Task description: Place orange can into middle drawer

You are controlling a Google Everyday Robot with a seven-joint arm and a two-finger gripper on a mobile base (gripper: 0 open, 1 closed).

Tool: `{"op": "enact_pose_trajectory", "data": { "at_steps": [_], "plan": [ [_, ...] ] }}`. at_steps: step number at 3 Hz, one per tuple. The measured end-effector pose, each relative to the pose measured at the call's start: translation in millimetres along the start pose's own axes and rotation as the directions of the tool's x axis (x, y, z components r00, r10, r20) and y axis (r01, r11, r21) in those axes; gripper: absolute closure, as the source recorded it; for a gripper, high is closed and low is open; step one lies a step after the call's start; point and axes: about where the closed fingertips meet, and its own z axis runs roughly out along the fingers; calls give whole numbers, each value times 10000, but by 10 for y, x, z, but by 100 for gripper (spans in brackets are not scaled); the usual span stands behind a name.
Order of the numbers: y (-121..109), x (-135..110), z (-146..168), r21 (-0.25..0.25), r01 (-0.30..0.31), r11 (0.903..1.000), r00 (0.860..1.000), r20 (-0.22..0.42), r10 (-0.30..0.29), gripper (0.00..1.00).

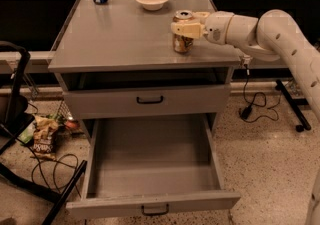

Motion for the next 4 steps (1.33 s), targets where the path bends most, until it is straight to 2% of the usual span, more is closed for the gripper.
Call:
{"op": "enact_pose_trajectory", "data": {
  "at_steps": [1, 2, 3, 4],
  "plan": [
    [503, -180, -408, -422, 413, 9983, 9982, 450, -394, 100],
    [1242, -134, -847, -1180, 933, 9886, 9934, 782, -845, 100],
    [1657, 441, -1221, -1283, 755, 9889, 9963, 506, -695, 100],
    [2055, 1341, -1288, -1364, 27, 9906, 9998, 174, -4, 100]
  ]
}}
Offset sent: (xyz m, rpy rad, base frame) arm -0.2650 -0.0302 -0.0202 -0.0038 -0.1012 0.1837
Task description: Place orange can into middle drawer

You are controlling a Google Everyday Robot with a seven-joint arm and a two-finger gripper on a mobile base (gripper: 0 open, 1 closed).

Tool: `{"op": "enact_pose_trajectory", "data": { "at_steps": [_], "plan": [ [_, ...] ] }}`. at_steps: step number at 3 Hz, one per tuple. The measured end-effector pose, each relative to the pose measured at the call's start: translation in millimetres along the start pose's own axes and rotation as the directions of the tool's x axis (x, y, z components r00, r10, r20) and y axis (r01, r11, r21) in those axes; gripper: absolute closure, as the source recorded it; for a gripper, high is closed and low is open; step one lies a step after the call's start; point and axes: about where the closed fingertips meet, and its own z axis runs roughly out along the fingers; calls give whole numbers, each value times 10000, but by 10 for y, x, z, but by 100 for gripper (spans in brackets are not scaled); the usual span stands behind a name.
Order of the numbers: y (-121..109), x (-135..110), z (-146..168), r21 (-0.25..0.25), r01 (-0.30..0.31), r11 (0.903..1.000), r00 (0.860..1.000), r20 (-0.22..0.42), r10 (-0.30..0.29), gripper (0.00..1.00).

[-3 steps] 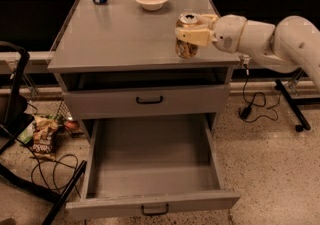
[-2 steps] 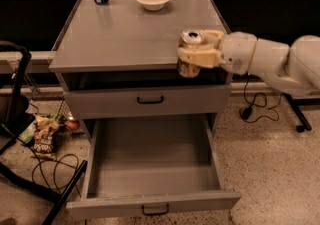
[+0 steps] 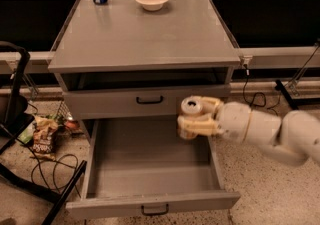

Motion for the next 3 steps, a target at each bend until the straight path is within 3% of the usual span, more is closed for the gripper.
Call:
{"op": "enact_pose_trajectory", "data": {
  "at_steps": [1, 3],
  "plan": [
    [354, 865, 216, -224, -915, 9956, 9957, -157, 911, 100],
    [422, 1096, 409, -449, -1046, 9935, 9941, -331, 1032, 100]
  ]
}}
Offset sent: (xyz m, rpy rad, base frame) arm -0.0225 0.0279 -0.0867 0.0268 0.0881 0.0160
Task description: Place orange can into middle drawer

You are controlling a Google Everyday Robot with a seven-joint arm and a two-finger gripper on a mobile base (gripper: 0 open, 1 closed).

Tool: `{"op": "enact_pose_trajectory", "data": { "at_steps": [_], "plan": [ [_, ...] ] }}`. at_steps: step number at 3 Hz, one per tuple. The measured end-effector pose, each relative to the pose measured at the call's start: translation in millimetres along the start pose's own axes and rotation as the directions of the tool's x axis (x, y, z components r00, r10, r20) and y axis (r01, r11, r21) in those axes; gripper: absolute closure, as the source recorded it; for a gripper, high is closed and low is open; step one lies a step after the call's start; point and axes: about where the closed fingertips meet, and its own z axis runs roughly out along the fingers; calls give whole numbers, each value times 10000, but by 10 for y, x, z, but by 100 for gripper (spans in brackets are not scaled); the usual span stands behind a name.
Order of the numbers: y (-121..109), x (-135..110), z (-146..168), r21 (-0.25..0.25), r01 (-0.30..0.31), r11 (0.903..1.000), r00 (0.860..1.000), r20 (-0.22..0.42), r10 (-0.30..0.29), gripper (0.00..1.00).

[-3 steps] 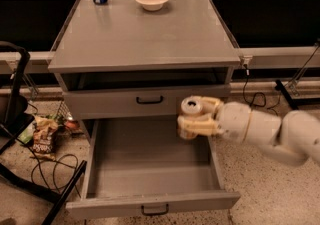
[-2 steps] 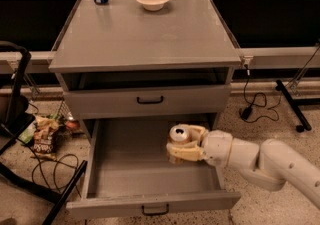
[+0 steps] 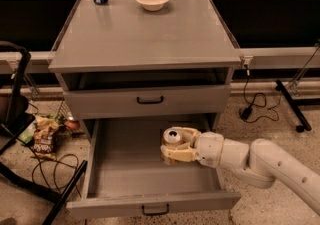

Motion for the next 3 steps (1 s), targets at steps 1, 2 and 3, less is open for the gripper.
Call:
{"op": "enact_pose_trajectory", "data": {
  "at_steps": [1, 2, 3],
  "plan": [
    [-93, 380, 422, -465, 168, 9988, 9998, -40, -170, 100],
    [-257, 752, 691, -865, 581, 9946, 9983, 26, -581, 100],
    [-512, 1139, 818, -1158, 999, 9882, 9947, -122, -1020, 100]
  ]
}}
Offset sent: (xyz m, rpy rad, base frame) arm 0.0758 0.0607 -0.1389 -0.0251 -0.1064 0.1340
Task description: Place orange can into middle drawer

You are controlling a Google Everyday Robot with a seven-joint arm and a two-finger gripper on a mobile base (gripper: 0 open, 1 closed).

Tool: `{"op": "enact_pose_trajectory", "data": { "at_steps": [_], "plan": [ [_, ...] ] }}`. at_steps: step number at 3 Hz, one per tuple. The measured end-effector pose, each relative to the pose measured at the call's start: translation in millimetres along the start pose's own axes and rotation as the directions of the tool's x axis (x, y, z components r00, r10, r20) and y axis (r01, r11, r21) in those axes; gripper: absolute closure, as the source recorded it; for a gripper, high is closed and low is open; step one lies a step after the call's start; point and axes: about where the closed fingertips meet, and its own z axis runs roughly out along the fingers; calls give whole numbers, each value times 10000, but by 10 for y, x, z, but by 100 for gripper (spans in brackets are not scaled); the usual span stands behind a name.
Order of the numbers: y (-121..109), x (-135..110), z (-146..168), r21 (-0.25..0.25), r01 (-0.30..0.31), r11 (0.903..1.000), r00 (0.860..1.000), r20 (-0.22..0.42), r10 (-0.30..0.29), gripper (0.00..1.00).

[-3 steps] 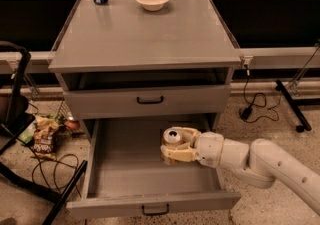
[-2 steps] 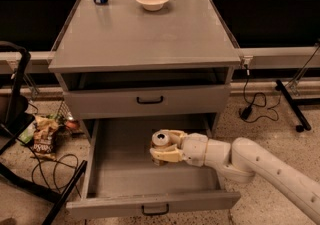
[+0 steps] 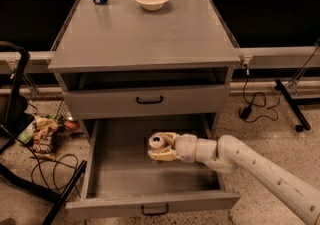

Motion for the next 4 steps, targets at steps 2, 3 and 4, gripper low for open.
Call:
{"op": "enact_pose_trajectory", "data": {
  "at_steps": [2, 3, 4],
  "plan": [
    [-100, 488, -70, -171, 142, 9998, 9973, -712, -154, 100],
    [-40, 795, -107, -164, -186, 9997, 9945, -1037, 168, 100],
    [-39, 799, -107, -166, -191, 9997, 9944, -1040, 173, 100]
  ]
}}
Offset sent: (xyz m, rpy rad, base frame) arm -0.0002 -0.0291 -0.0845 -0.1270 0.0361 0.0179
